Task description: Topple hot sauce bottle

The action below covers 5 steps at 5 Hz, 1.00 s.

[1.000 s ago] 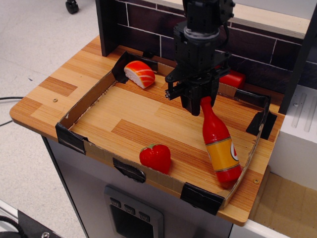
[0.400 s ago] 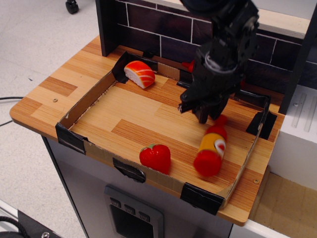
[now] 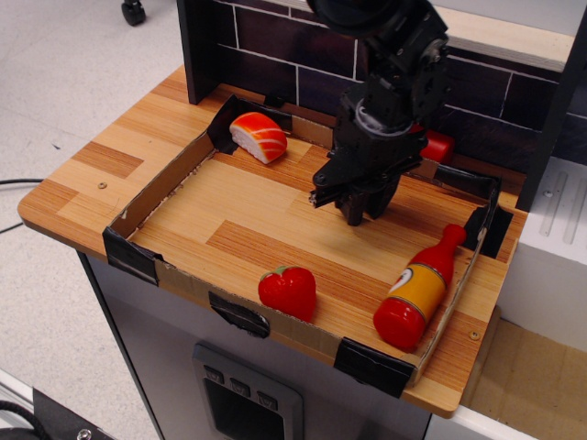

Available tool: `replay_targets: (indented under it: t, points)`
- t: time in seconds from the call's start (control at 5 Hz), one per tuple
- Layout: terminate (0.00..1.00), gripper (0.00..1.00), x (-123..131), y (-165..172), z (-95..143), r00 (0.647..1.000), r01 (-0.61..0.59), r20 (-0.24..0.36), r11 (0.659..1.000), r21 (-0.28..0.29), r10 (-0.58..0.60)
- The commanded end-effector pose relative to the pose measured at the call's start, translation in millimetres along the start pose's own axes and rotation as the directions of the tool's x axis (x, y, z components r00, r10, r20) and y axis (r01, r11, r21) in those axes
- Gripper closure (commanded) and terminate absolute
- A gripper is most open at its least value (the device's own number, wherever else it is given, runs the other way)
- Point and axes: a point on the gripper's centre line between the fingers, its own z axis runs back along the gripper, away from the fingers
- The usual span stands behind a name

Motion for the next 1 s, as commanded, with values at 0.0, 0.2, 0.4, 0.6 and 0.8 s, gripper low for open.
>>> replay_targets:
  t: [0.0,0.2,0.4,0.6,0.8]
  points:
    - [0.00,0.00,16,-8,42,0.999,0.014,0.030,0.997,-0.071,-0.011]
    - [0.00,0.00,11,-9,58,0.995,0.070,0.071,0.992,-0.102,-0.063]
    - [0.00,0.00,7,-12,74,0.995,0.093,0.055,0.987,-0.132,-0.087]
    - [0.00,0.00,7,-12,74,0.995,0.093,0.055,0.987,-0.132,-0.087]
    - [1.00,0.00,7,-12,74,0.995,0.093,0.055,0.987,-0.132,-0.087]
